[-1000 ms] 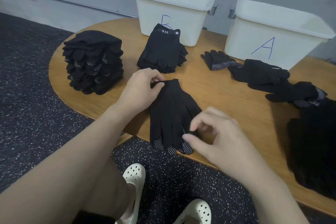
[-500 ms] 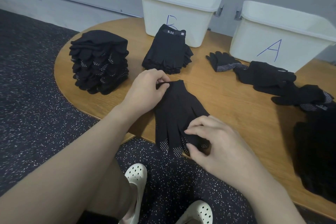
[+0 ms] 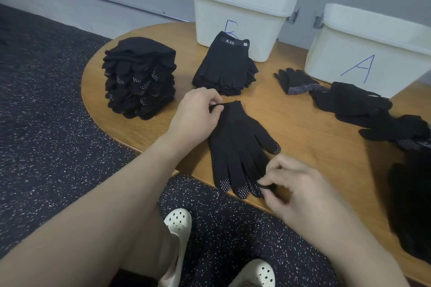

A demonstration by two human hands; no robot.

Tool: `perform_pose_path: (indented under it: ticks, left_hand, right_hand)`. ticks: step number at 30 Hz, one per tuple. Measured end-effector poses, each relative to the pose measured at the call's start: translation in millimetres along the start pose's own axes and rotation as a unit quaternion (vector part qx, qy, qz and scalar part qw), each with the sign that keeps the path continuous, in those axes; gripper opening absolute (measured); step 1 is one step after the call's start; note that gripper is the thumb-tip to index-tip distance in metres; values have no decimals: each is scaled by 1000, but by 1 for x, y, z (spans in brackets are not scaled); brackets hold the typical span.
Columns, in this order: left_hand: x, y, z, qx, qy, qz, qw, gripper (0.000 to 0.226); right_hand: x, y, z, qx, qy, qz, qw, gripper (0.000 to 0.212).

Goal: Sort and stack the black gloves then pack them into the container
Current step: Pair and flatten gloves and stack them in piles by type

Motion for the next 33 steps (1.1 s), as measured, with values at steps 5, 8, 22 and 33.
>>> perform_pose_path:
  ticks: [5,8,22,33]
  left_hand:
    - [0,0,-1,2,3,9,1000,8]
    - [-1,-1,0,-4,3,4,1000,9]
    - [0,0,0,-6,4,3,1000,10]
    - [-2,-1,3,-12,1,-1,1000,9]
  right_hand:
    - [-9,4,0,4,-3,-15,1000,30]
    - [-19,1,-1,41,8,-43,998,24]
    - [-17,-2,5,53,-44,-80,994,13]
    - [-17,0,12,21,-31,-67,997,28]
Point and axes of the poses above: each hand's wrist, its own y-axis away from the middle knuckle, its own z-axis out of the palm, x = y × z, the point moved 9 cm from there along -y, towards the middle knuckle, and after that the axes turned 13 degrees about -y, right-handed, at the moved point
